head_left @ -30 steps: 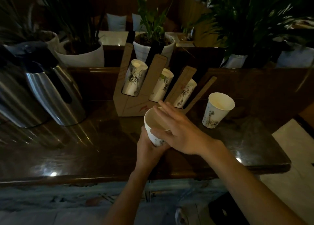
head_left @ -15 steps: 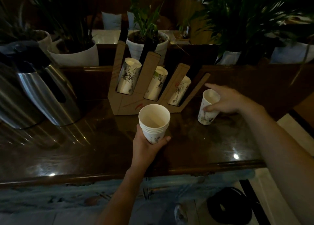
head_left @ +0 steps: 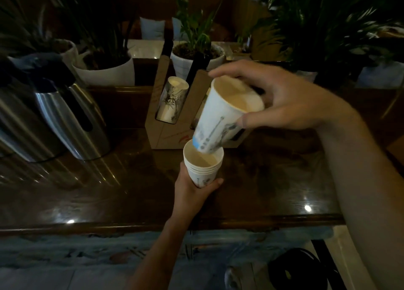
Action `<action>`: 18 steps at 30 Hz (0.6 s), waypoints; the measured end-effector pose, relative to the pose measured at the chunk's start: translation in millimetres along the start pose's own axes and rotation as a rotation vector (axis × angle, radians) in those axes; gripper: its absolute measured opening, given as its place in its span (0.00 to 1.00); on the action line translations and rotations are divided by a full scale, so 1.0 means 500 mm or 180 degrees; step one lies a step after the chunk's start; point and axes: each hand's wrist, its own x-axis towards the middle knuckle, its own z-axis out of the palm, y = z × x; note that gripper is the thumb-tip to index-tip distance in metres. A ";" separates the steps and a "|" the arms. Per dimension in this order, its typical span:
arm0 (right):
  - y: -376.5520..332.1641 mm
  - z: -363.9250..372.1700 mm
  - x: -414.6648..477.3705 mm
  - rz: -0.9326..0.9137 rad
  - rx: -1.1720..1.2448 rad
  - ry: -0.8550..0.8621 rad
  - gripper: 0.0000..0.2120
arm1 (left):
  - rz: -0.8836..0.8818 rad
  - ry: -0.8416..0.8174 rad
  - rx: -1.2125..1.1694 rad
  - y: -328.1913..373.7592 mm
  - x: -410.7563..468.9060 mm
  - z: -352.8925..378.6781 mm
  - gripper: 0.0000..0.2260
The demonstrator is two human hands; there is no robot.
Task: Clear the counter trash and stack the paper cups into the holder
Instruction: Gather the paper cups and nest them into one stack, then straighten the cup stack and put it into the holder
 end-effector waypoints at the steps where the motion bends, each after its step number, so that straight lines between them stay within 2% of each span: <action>1: -0.002 0.019 0.014 -0.0010 -0.0011 -0.0156 0.35 | -0.0003 0.0048 0.0016 0.002 0.001 -0.002 0.39; 5: 0.021 0.098 0.035 0.0192 -0.0137 -0.0704 0.33 | 0.0072 0.0071 0.0051 0.018 0.000 0.010 0.40; 11: 0.068 0.202 0.020 0.0487 -0.0087 -0.1009 0.29 | 0.0078 -0.0115 -0.0113 0.014 -0.007 0.025 0.40; 15: 0.084 0.257 0.012 0.0544 -0.0385 -0.0587 0.26 | 0.0093 -0.0242 -0.0179 0.014 -0.006 0.026 0.40; 18: 0.090 0.254 0.014 0.0616 -0.0353 -0.0293 0.33 | 0.0074 -0.0238 -0.0102 0.019 -0.005 0.011 0.40</action>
